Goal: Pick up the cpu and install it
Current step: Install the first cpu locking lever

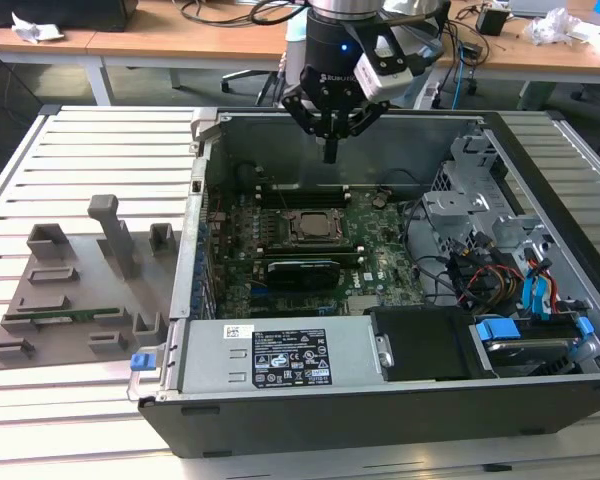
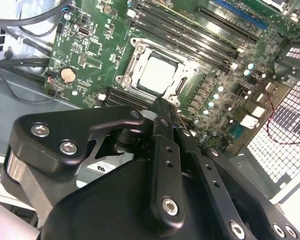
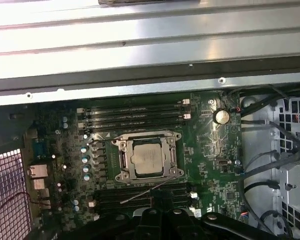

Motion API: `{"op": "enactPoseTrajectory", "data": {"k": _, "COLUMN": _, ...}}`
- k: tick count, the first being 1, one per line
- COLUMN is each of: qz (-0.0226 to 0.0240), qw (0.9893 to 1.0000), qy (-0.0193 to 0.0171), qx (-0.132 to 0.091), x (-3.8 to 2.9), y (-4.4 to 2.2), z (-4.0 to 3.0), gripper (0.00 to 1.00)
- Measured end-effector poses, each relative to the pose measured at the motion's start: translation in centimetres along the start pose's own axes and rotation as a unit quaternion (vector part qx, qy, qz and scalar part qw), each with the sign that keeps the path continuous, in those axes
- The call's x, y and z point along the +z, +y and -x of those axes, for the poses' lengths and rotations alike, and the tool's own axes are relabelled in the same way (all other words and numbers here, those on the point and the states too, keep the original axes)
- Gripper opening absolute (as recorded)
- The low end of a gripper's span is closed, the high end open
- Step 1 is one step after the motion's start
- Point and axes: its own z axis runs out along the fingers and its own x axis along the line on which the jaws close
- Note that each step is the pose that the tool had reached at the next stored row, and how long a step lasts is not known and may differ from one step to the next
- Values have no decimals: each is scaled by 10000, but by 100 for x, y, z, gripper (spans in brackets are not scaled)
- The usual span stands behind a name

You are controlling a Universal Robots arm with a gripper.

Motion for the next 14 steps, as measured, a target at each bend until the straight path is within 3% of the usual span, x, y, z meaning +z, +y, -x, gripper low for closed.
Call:
{"op": "enactPoseTrajectory", "data": {"k": 2, "qz": 50, "qw": 9997, "qy": -13, "qx": -257, "x": 0, "y": -1, "z": 1, "gripper": 11}}
{"op": "enactPoseTrajectory", "data": {"k": 4, "qz": 182, "qw": 9991, "qy": -12, "qx": -390, "x": 0, "y": 0, "z": 4, "gripper": 11}}
{"op": "enactPoseTrajectory", "data": {"k": 5, "qz": 201, "qw": 9986, "qy": -15, "qx": -493, "x": 0, "y": 1, "z": 4, "gripper": 11}}
{"op": "enactPoseTrajectory", "data": {"k": 8, "qz": 208, "qw": 9966, "qy": -27, "qx": -798, "x": 1, "y": 0, "z": 4, "gripper": 11}}
{"op": "enactPoseTrajectory", "data": {"k": 14, "qz": 209, "qw": 9965, "qy": -27, "qx": -808, "x": 1, "y": 1, "z": -1, "gripper": 11}}
